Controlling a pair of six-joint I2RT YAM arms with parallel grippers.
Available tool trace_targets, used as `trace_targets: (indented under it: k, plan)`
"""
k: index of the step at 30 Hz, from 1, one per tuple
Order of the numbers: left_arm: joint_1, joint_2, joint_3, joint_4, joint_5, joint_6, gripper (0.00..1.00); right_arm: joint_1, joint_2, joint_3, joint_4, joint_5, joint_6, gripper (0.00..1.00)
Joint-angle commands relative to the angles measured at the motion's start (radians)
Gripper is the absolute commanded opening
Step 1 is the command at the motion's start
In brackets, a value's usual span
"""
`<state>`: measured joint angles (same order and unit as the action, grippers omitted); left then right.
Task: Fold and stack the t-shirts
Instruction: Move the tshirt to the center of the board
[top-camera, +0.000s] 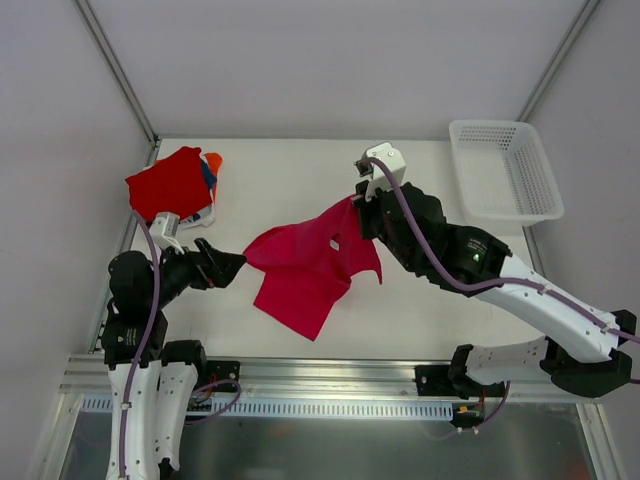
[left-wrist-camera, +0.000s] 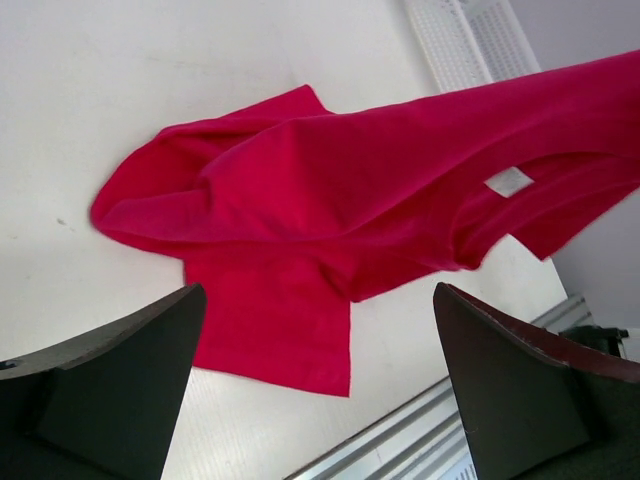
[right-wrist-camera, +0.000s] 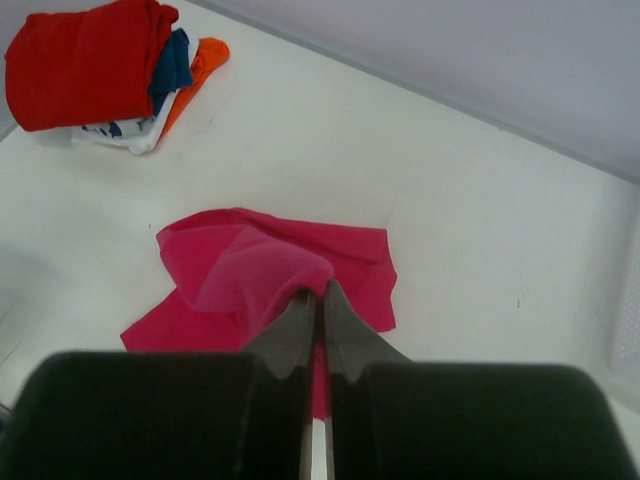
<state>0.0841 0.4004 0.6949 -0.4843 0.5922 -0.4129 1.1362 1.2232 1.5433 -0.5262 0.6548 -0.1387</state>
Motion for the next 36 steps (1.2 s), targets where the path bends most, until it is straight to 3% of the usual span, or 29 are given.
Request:
trace_targets:
  k: [1, 4, 8, 9, 10, 12, 14, 15, 16, 18, 21, 24, 28, 33, 36]
  plan:
    - [-0.007, -0.020, 0.054, 0.061, 0.134, -0.029, 0.99, 0.014, -0.062, -0.022, 0.029, -0.040, 0.053, 0.00]
    - [-0.018, -0.006, 0.010, 0.105, 0.240, -0.079, 0.99, 0.020, -0.054, -0.014, 0.035, -0.067, 0.044, 0.00]
    - [-0.127, -0.084, -0.086, 0.356, 0.342, -0.191, 0.99, 0.022, 0.071, 0.139, 0.048, -0.118, -0.051, 0.00]
    - [-0.148, -0.095, -0.092, 0.380, 0.345, -0.204, 0.99, 0.019, 0.173, 0.206, -0.006, -0.130, -0.071, 0.00]
    - [-0.164, -0.106, -0.087, 0.392, 0.347, -0.210, 0.99, 0.020, 0.237, 0.397, -0.052, -0.156, -0.070, 0.01]
    - [-0.185, -0.110, -0.072, 0.389, 0.353, -0.196, 0.99, 0.048, 0.375, 0.620, -0.215, -0.291, -0.064, 0.00]
    - [-0.185, -0.127, -0.029, 0.339, 0.321, -0.140, 0.99, 0.097, 0.545, 0.879, -0.289, -0.349, -0.087, 0.00]
    - [-0.185, -0.144, 0.009, 0.258, 0.261, -0.079, 0.99, 0.158, 0.594, 0.909, -0.305, -0.334, -0.131, 0.00]
    - [-0.185, -0.155, 0.030, 0.216, 0.230, -0.038, 0.99, 0.192, 0.595, 0.900, -0.288, -0.324, -0.160, 0.00]
    - [-0.185, -0.175, 0.092, 0.103, 0.140, 0.058, 0.99, 0.287, 0.564, 0.703, -0.157, -0.275, -0.215, 0.00]
    - [-0.184, -0.204, 0.118, 0.073, 0.133, 0.088, 0.99, 0.341, 0.503, 0.430, 0.025, -0.184, -0.245, 0.00]
    - [-0.184, -0.181, 0.076, 0.090, 0.211, 0.053, 0.99, 0.327, 0.547, 0.390, 0.052, -0.214, -0.130, 0.00]
    - [-0.185, -0.196, -0.037, 0.108, 0.232, 0.051, 0.99, 0.347, 0.628, 0.408, 0.063, -0.202, -0.174, 0.00]
    - [-0.184, -0.259, 0.079, 0.110, 0.147, 0.091, 0.99, 0.347, 0.673, 0.342, 0.092, -0.159, -0.139, 0.00]
    - [-0.184, -0.258, 0.156, 0.092, 0.083, 0.129, 0.99, 0.346, 0.621, 0.180, 0.156, -0.116, -0.093, 0.00]
